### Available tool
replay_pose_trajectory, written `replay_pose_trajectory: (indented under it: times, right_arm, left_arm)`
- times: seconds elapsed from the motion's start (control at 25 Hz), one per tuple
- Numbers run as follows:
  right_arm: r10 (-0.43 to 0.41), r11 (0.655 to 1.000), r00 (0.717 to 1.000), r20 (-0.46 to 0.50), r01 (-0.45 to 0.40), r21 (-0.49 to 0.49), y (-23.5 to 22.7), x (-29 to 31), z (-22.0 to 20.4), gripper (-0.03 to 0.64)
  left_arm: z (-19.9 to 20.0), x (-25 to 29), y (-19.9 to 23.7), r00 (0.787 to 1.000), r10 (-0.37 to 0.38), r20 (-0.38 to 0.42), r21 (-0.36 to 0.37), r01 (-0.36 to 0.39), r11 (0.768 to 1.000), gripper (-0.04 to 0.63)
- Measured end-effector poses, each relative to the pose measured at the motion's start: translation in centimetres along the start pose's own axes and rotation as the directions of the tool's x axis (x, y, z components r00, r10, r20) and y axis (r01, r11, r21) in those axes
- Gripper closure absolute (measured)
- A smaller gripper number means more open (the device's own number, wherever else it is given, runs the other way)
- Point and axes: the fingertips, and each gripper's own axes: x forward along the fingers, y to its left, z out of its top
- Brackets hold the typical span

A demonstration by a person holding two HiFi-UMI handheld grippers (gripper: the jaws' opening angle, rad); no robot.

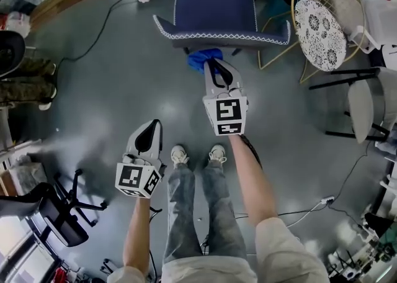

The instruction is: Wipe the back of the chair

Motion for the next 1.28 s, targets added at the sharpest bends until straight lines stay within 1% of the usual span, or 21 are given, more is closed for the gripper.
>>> replay_pose_trajectory:
  times: [0.2,0.32,0.48,0.64,0.76,0.96,1.12,1.28]
  right_arm:
    - [0.058,0.998,0.998,-0.002,-0.058,-0.007,4.6,2.9,0.5,0.580]
    - [0.082,0.997,0.997,-0.004,-0.082,-0.008,6.7,4.5,0.6,0.580]
    - [0.092,0.996,0.996,0.002,-0.092,-0.003,8.2,6.5,1.1,0.580]
    - [0.085,0.996,0.996,-0.001,-0.085,0.015,8.8,7.6,1.2,0.580]
    - [0.081,0.997,0.997,-0.003,-0.081,0.019,8.4,7.8,1.2,0.580]
    - [0.067,0.998,0.998,-0.005,-0.067,0.004,6.8,7.3,0.9,0.580]
    - [0.024,0.999,1.000,-0.013,-0.023,0.029,3.8,6.0,0.3,0.581]
    - [-0.004,1.000,1.000,-0.021,0.005,0.025,0.8,4.6,-0.3,0.581]
  left_arm:
    - [-0.1,-1.3,2.7,1.000,0.025,0.004,-0.018,-0.025,1.000,0.597]
    - [-0.1,-1.9,4.1,0.999,0.041,0.001,-0.031,-0.041,0.999,0.597]
    - [-0.1,-2.3,5.3,0.999,0.053,-0.005,-0.036,-0.054,0.998,0.597]
    - [-0.4,-2.9,6.2,0.998,0.058,-0.005,-0.036,-0.058,0.998,0.597]
    - [-0.5,-2.7,6.3,0.998,0.055,-0.009,-0.035,-0.056,0.998,0.597]
    - [-0.9,-1.8,5.2,0.999,0.036,-0.016,-0.029,-0.037,0.999,0.597]
    - [-1.0,-0.9,3.8,1.000,0.019,-0.021,-0.026,-0.020,0.999,0.597]
    - [-0.8,0.3,1.9,1.000,-0.002,-0.024,-0.016,0.002,1.000,0.597]
